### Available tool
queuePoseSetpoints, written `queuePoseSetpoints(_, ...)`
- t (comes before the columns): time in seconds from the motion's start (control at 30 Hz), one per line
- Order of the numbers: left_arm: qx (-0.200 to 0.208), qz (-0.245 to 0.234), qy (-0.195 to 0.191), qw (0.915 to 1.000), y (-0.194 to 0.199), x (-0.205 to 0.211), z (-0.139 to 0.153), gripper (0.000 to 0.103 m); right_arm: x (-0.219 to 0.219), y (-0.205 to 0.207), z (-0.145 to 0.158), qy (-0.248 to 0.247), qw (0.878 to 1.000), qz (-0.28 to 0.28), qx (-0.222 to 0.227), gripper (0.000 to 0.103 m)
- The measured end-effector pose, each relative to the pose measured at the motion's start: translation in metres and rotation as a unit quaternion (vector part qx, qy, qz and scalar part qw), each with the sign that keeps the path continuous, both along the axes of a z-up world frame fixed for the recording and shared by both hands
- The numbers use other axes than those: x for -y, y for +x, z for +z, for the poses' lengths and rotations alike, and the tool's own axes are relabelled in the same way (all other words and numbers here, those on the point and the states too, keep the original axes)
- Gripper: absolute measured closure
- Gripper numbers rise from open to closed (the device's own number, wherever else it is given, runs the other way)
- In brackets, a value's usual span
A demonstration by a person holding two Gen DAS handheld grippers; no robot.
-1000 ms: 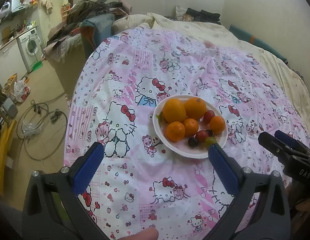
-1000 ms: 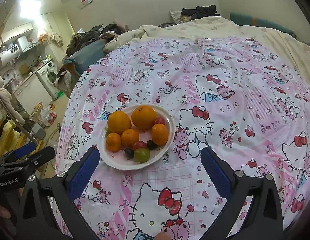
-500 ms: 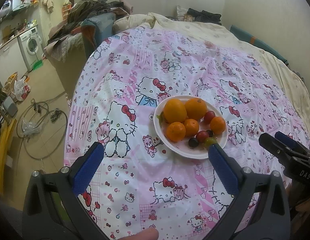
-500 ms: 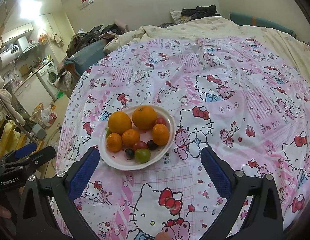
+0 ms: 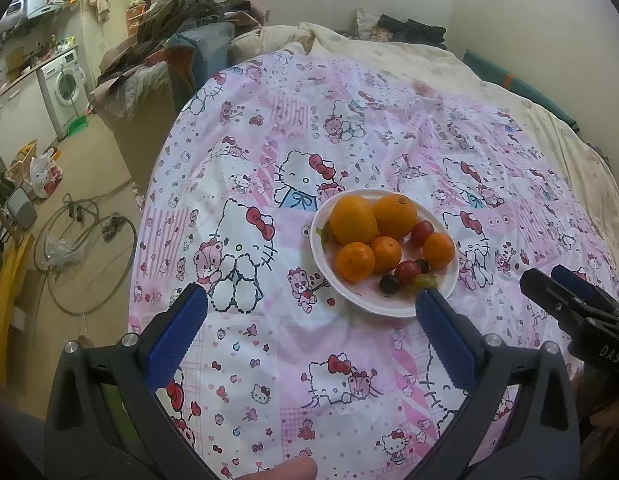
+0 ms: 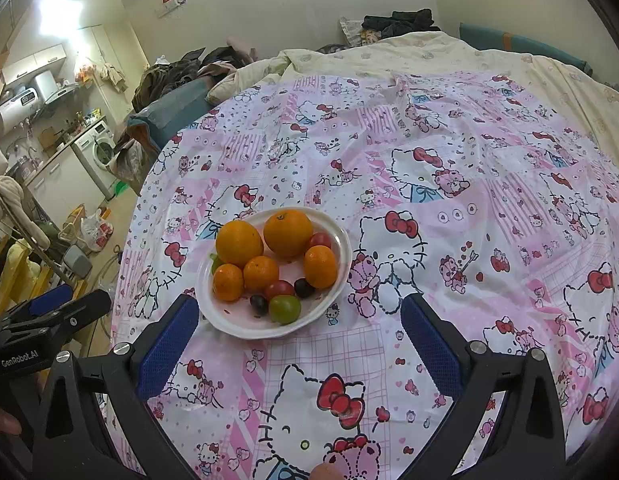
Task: Organize fruits
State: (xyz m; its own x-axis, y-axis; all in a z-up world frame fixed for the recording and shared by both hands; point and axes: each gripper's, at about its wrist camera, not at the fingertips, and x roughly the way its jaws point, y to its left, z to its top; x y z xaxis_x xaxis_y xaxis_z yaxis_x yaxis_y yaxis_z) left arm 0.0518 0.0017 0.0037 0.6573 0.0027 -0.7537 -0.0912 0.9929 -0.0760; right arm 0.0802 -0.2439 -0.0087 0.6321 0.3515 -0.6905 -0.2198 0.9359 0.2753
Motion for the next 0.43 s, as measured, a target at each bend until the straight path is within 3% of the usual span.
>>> queuePoseSetpoints(0.43,-0.002,0.001,-0.012,0.9999,-0.0013,-0.0016,-0.0023,0.000,-0.0009,-0.0012,-0.0017,-0.004,1.000,0.001,0.002,0.000)
